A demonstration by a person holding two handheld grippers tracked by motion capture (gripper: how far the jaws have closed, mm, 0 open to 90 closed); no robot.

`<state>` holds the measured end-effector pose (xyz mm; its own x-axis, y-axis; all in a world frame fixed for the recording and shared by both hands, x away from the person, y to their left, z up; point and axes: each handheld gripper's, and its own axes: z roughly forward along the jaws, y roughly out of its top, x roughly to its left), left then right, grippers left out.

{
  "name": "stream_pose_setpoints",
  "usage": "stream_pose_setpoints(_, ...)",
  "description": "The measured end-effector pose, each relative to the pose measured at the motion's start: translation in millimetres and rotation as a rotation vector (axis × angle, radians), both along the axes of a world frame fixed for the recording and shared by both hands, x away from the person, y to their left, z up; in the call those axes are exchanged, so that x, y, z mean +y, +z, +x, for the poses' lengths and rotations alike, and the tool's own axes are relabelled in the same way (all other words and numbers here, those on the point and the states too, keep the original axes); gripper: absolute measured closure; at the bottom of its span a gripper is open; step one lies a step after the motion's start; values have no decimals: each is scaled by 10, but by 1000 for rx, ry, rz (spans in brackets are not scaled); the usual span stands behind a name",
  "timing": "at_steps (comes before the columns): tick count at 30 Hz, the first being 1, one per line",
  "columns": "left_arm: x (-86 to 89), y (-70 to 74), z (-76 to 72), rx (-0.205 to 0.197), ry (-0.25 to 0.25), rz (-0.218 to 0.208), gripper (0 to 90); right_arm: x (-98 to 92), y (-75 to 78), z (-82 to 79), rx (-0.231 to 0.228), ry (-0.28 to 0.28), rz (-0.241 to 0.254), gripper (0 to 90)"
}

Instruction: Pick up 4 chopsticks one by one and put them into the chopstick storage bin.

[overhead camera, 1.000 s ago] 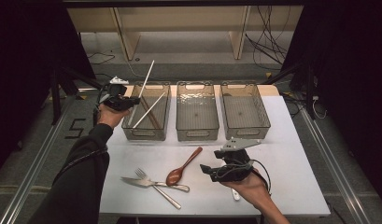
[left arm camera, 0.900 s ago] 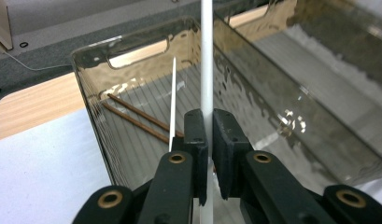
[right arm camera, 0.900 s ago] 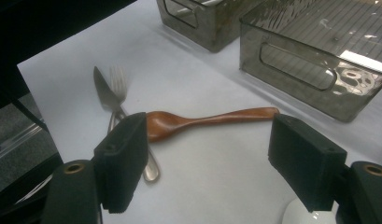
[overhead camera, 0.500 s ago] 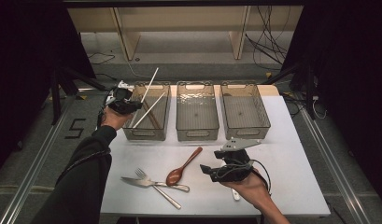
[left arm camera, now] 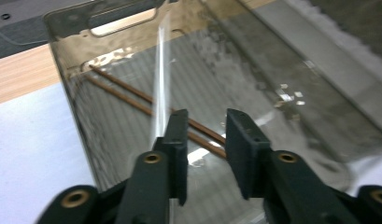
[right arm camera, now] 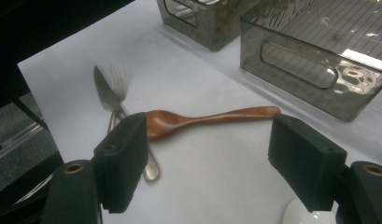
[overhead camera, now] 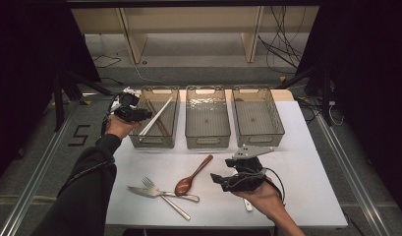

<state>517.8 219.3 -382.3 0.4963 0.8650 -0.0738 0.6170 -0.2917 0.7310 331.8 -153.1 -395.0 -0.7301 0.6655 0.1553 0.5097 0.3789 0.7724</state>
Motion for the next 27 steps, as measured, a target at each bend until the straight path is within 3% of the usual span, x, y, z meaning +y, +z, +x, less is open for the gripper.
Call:
stream_pose_setpoints(3,28,81,-135,-21,-4,-58,583,1,1,-2,-2,0,0,295)
stream_pose_setpoints(11,87,184,-526,-50,-33,-80,419,6,-3,-3,-2,0,-3,295)
stream_pose_setpoints(14,79,160,-631,-32,-90,-37,381,14,-8,-4,-1,4,-8,295)
stream_pose_setpoints(15,77,162,-665,-36,-86,-33,371,19,-9,-5,-2,3,-9,295)
stream_pose_setpoints(17,73,152,-734,-31,-111,-55,355,23,-6,-15,-5,5,-11,295)
stream_pose_setpoints(27,-39,-17,-1018,-3,-139,-42,296,5,-11,-1,-6,-1,-13,294)
